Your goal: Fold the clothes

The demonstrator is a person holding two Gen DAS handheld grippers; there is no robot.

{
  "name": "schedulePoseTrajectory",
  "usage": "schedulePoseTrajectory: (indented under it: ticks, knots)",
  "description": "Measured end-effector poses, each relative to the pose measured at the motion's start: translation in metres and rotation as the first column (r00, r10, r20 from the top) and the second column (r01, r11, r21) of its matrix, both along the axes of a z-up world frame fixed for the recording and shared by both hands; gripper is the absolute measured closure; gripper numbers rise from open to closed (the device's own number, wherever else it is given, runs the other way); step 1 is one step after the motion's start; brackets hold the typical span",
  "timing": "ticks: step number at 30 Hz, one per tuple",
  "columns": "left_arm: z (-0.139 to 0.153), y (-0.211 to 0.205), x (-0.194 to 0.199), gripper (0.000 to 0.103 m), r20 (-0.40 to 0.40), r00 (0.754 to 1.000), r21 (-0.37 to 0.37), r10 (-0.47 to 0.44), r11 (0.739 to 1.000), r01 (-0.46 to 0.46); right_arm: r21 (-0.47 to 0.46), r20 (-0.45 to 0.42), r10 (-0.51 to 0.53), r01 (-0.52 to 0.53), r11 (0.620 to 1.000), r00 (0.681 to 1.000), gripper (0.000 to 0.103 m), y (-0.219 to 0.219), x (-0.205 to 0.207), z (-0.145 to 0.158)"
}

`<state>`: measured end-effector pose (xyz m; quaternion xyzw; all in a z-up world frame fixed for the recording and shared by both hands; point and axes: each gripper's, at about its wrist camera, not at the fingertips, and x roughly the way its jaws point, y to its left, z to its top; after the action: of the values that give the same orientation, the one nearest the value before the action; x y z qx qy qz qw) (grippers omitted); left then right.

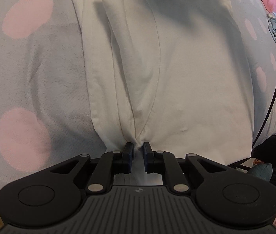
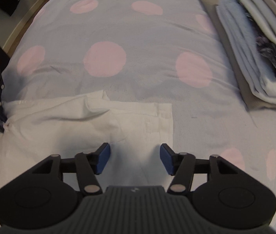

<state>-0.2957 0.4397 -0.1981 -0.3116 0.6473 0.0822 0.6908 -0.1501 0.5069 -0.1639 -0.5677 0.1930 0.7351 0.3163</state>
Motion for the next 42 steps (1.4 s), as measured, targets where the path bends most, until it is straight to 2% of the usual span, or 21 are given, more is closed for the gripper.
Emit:
schedulePoseTrajectory:
  ticks: [5, 10, 12, 13, 14, 16, 18, 21, 26, 29, 32, 35, 39, 41, 42]
  knots:
    - [0.0, -0.001, 0.002, 0.093, -0.004, 1.0, 0.011, -0.008, 1.0, 0.008, -0.015, -0.039, 0.007, -0.008, 1.0, 0.999, 0.04, 0.005, 0.005, -0.01]
    - [0.002, -0.008, 0.004, 0.094, 0.002, 1.0, 0.031, 0.005, 1.0, -0.005, -0.044, -0.068, -0.097, 0.094, 0.995, 0.993, 0.041, 0.006, 0.01, -0.015]
    - [0.002, -0.022, -0.001, 0.094, 0.012, 1.0, 0.049, 0.019, 0.999, -0.02, -0.053, -0.078, -0.122, 0.118, 0.992, 0.989, 0.055, 0.001, 0.007, -0.016]
    - [0.002, -0.037, -0.006, 0.094, 0.021, 0.999, 0.059, 0.028, 0.998, -0.029, -0.045, -0.076, -0.111, 0.108, 0.993, 0.991, 0.067, -0.005, 0.004, -0.015]
    - [0.005, -0.039, -0.009, 0.094, 0.031, 0.999, 0.066, 0.038, 0.997, -0.04, -0.031, -0.068, -0.098, 0.096, 0.995, 0.993, 0.074, -0.01, 0.0, -0.013]
    - [0.012, -0.044, -0.016, 0.095, 0.053, 0.997, 0.074, 0.056, 0.996, -0.059, 0.01, -0.039, -0.073, 0.074, 0.997, 0.997, 0.082, -0.022, -0.007, -0.008]
    - [0.019, -0.045, -0.023, 0.096, 0.076, 0.995, 0.08, 0.071, 0.994, -0.077, 0.041, -0.037, -0.086, 0.088, 0.995, 0.996, 0.086, -0.031, -0.007, -0.001]
    - [0.033, -0.04, -0.025, 0.096, 0.121, 0.989, 0.081, 0.083, 0.992, -0.093, 0.075, -0.057, -0.128, 0.133, 0.988, 0.99, 0.086, -0.038, -0.002, 0.013]
    - [0.062, -0.034, -0.043, 0.097, 0.196, 0.974, 0.112, 0.115, 0.984, -0.139, 0.137, -0.042, -0.136, 0.141, 0.981, 0.99, 0.088, -0.047, -0.001, 0.034]
    - [0.064, -0.015, -0.048, 0.097, 0.206, 0.966, 0.133, 0.159, 0.973, -0.189, 0.161, -0.057, -0.164, 0.171, 0.972, 0.985, 0.089, -0.041, 0.0, 0.045]
    - [0.052, -0.004, -0.043, 0.097, 0.178, 0.969, 0.116, 0.171, 0.974, -0.193, 0.138, -0.051, -0.168, 0.173, 0.975, 0.985, 0.089, -0.027, -0.005, 0.04]
    - [0.035, 0.006, -0.036, 0.097, 0.13, 0.976, 0.118, 0.175, 0.975, -0.19, 0.111, -0.008, -0.164, 0.164, 0.98, 0.986, 0.088, -0.017, -0.015, 0.019]
    - [0.015, 0.006, -0.03, 0.094, 0.08, 0.983, 0.119, 0.163, 0.978, -0.172, 0.107, 0.003, -0.204, 0.202, 0.973, 0.979, 0.087, -0.009, -0.019, 0.001]
    - [0.013, 0.003, -0.026, 0.092, 0.072, 0.984, 0.124, 0.162, 0.978, -0.17, 0.12, 0.007, -0.224, 0.222, 0.968, 0.975, 0.081, -0.009, -0.018, -0.002]
    - [0.012, 0.002, -0.024, 0.089, 0.069, 0.985, 0.126, 0.161, 0.978, -0.169, 0.132, 0.006, -0.243, 0.24, 0.962, 0.97, 0.069, -0.01, -0.016, 0.0]
